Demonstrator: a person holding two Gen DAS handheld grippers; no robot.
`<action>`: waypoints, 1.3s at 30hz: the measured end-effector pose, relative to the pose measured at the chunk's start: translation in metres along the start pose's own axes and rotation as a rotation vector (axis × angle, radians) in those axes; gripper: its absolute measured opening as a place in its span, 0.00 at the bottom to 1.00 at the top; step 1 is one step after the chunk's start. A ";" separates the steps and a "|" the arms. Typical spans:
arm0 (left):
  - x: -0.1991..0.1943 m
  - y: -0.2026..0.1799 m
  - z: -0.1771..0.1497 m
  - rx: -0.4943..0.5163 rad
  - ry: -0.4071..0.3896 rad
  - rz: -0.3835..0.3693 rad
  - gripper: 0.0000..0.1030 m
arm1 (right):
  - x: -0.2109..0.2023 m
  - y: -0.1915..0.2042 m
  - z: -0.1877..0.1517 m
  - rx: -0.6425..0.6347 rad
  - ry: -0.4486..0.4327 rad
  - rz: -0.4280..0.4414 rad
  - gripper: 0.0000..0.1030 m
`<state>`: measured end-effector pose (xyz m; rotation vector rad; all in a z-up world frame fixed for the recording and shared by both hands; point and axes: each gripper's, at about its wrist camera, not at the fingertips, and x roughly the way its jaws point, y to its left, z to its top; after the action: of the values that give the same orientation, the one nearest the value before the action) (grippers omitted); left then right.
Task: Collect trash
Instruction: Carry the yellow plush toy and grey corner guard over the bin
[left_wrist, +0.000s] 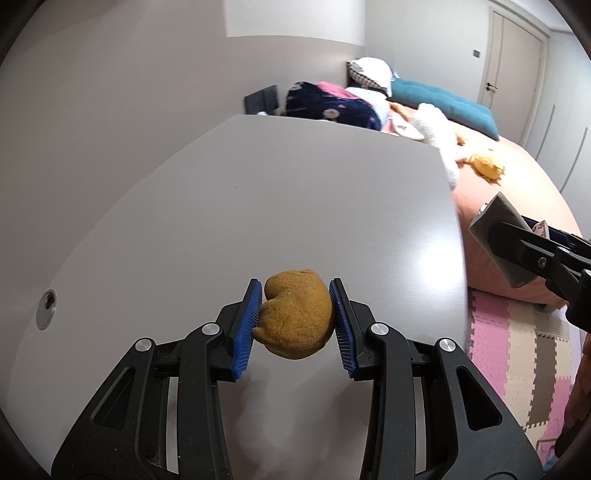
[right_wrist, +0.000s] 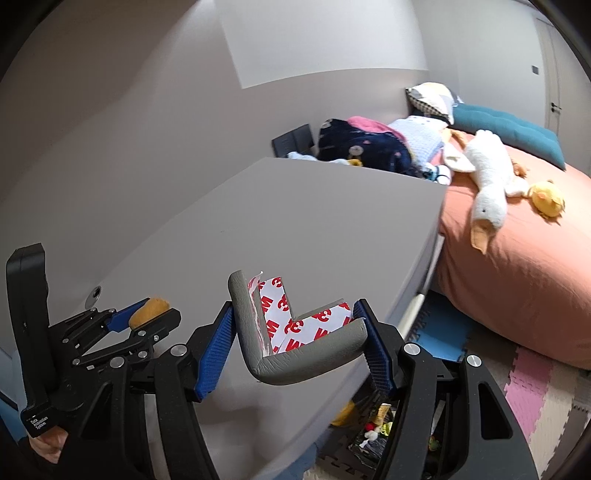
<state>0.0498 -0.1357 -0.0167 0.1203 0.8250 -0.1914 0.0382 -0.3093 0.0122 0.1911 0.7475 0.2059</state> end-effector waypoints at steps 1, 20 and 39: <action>-0.001 -0.005 0.000 0.007 -0.002 -0.007 0.36 | -0.004 -0.005 -0.002 0.006 -0.004 -0.006 0.64; -0.008 -0.101 0.002 0.127 -0.013 -0.120 0.36 | -0.062 -0.082 -0.024 0.108 -0.071 -0.116 0.64; -0.002 -0.183 -0.003 0.246 0.015 -0.241 0.36 | -0.104 -0.153 -0.040 0.212 -0.112 -0.232 0.64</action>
<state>0.0070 -0.3132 -0.0227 0.2537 0.8276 -0.5199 -0.0464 -0.4793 0.0137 0.3123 0.6734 -0.1042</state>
